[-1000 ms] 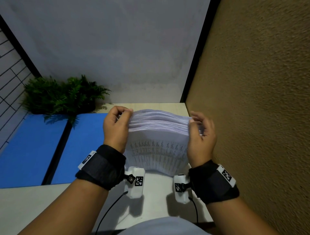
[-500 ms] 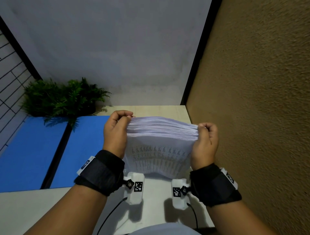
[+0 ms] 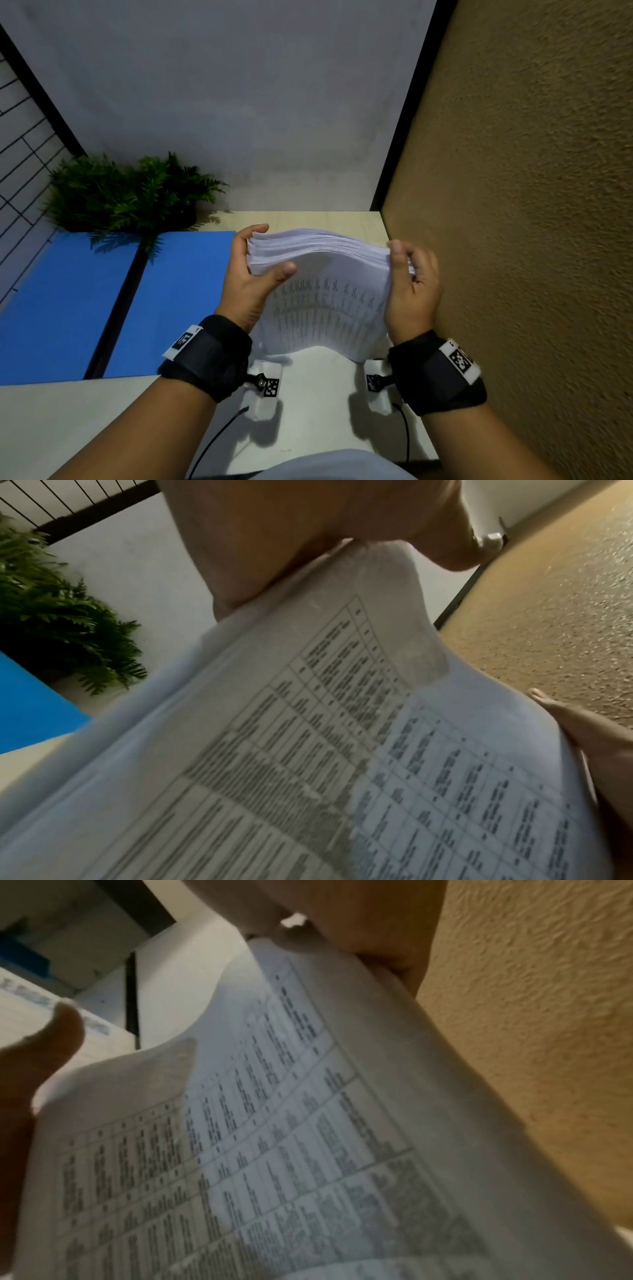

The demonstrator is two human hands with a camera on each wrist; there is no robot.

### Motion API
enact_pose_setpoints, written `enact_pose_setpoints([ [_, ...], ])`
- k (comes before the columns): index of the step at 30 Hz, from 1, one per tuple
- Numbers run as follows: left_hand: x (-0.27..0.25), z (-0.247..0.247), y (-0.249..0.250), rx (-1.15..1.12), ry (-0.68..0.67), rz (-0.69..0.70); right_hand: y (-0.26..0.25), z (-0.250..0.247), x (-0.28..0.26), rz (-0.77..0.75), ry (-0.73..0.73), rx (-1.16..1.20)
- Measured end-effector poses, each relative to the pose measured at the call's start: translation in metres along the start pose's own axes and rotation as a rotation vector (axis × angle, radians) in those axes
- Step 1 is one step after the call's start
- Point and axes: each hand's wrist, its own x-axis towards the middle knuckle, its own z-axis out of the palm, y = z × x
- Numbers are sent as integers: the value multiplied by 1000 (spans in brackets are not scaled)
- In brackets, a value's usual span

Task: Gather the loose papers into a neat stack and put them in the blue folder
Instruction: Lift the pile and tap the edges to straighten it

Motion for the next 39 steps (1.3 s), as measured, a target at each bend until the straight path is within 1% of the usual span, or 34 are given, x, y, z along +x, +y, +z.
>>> enact_pose_setpoints([
  [1, 0, -1, -3, -6, -7, -29, 1, -1, 1, 25, -3, 24],
  [2, 0, -3, -7, -5, -10, -56, 3, -2, 1, 44, -38, 61],
  [4, -1, -4, -13, 11, -21, -90, 5, -1, -1, 54, -162, 101],
  [5, -2, -4, -14, 13, -22, -106, 6, -1, -3, 72, -201, 102],
  [8, 1, -3, -19, 38, -12, -145, 4, -1, -6, 198, -179, 198],
  [9, 3, -4, -22, 54, -18, -155, 4, -2, -7, 216, -194, 216],
  [11, 8, -7, -28, 37, -42, -197, 12, -3, -9, 250, -247, 172],
  [13, 9, -8, -34, 1, -55, -280, 25, -4, -8, 395, -299, 160],
  [15, 6, -3, -38, -1, -49, -367, 37, -1, -5, 611, -368, 242],
  [16, 5, 2, -38, 1, -30, -389, 41, 1, -4, 687, -380, 281],
  [17, 4, 6, -37, -3, -7, -394, 43, 3, -1, 717, -368, 299],
  [19, 5, 12, -32, -32, 39, -379, 42, 4, 6, 704, -347, 323],
  [22, 9, 7, -23, -52, 60, -340, 31, -3, 13, 627, -373, 380],
  [27, 5, -6, -32, -11, -6, -295, 28, -19, -5, 538, -363, 337],
  [30, -1, -4, -38, -40, -86, -299, 23, -18, -21, 480, -327, 366],
  [32, -6, 0, -37, -44, -133, -276, 18, -17, -28, 438, -340, 375],
  [34, -8, 3, -34, -57, -132, -249, 15, -15, -29, 409, -349, 372],
  [37, -8, 3, -29, -75, -104, -207, 12, -14, -25, 429, -313, 392],
  [39, -7, 5, -26, -37, -120, -162, 8, -13, -23, 361, -303, 355],
])
